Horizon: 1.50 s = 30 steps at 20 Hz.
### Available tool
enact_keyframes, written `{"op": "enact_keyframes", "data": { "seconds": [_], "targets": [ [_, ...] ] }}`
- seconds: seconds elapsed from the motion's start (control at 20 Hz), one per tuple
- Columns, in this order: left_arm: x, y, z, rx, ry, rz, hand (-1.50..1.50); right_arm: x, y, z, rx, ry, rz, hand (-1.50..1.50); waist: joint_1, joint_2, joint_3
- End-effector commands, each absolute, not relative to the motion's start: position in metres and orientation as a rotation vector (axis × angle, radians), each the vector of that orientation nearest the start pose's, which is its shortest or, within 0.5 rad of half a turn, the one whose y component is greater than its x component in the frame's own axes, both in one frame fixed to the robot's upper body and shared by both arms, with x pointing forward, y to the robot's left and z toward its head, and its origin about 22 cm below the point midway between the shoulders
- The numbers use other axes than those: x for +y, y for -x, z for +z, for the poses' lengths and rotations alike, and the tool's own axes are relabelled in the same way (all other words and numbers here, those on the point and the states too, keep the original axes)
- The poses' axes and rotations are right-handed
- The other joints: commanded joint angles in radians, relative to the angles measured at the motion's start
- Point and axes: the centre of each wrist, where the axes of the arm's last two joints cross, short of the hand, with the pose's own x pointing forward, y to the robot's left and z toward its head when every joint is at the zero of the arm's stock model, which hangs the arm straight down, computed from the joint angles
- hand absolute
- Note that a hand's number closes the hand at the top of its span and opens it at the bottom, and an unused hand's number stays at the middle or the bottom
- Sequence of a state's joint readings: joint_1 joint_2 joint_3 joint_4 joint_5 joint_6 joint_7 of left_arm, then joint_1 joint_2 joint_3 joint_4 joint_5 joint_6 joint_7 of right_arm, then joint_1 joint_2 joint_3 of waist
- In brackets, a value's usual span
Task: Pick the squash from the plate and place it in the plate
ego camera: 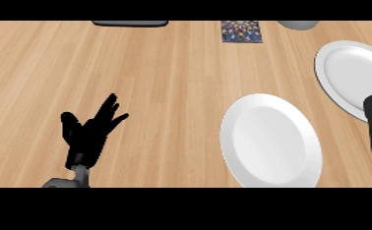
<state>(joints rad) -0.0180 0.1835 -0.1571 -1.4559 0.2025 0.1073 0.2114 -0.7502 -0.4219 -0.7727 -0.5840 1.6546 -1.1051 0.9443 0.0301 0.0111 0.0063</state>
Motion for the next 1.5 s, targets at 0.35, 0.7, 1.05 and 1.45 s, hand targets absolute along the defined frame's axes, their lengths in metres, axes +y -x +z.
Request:
{"op": "enact_keyframes", "data": {
  "seconds": [0.35,0.7,1.05,1.45],
  "targets": [
    [0.233,-0.244,-0.023,-1.193,0.023,-0.038,0.0,-0.439,-0.364,0.04,-0.609,1.595,-0.608,-1.5,0.002,0.009,0.002],
    [0.243,-0.238,-0.024,-1.205,0.011,-0.012,0.0,-0.443,-0.355,0.042,-0.891,1.697,-0.734,-1.5,-0.008,0.001,0.004],
    [0.247,-0.224,-0.029,-1.189,-0.002,-0.017,0.0,-0.454,-0.33,0.038,-1.012,1.651,-0.94,-1.5,-0.02,-0.008,-0.002],
    [0.239,-0.226,-0.034,-1.18,-0.019,0.014,0.0,-0.443,-0.293,0.015,-1.243,1.373,-0.881,-1.5,-0.043,-0.016,-0.006]
  ]
}}
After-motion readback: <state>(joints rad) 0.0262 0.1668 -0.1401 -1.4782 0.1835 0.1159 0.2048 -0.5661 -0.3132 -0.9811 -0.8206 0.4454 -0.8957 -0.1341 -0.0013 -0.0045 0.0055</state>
